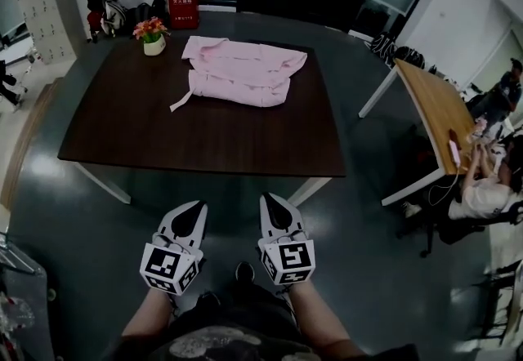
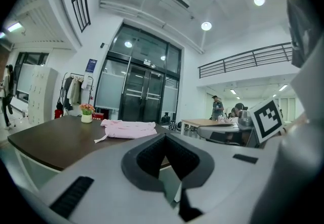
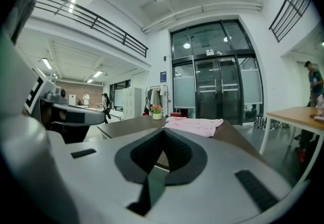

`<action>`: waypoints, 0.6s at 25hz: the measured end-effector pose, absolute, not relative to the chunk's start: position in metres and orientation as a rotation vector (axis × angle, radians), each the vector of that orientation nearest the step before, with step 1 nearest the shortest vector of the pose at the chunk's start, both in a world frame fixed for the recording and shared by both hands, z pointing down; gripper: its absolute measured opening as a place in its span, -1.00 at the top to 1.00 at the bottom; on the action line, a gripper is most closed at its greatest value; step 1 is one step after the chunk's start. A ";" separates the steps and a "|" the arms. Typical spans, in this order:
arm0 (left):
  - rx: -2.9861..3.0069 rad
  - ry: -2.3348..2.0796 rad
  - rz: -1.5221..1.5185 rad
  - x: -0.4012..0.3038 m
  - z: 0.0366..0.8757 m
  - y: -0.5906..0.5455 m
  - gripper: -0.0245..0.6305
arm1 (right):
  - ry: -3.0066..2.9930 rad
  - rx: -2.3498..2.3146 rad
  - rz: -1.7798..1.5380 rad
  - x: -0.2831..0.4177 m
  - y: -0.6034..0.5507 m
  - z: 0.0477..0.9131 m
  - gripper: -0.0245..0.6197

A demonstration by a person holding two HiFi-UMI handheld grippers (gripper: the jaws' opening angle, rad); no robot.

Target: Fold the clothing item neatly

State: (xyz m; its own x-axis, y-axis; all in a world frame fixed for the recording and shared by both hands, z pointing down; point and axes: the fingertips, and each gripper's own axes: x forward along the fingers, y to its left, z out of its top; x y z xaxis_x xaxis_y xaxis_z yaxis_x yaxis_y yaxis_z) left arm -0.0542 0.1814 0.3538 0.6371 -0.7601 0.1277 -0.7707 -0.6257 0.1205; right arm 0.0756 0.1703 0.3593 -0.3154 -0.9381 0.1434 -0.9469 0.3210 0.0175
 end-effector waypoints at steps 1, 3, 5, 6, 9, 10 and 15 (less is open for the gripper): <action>2.697 -1.260 0.093 -0.057 0.352 0.188 0.89 | -2.442 1.760 0.098 0.072 0.177 0.358 0.95; 2.709 -1.243 0.088 -0.063 0.350 0.202 0.89 | -2.436 1.760 0.086 0.064 0.193 0.356 0.95; 2.727 -1.232 0.076 -0.068 0.347 0.215 0.89 | -2.435 1.760 0.079 0.058 0.207 0.354 0.95; 2.735 -1.227 0.067 -0.070 0.346 0.220 0.89 | -2.433 1.764 0.075 0.055 0.213 0.354 0.95; 2.736 -1.205 0.043 -0.076 0.347 0.232 0.89 | -2.411 1.772 0.061 0.050 0.230 0.355 0.95; 2.736 -1.199 0.039 -0.079 0.347 0.236 0.89 | -2.404 1.772 0.057 0.048 0.235 0.355 0.95; 2.747 -1.185 0.014 -0.089 0.340 0.253 0.89 | -2.394 1.760 0.028 0.036 0.250 0.351 0.95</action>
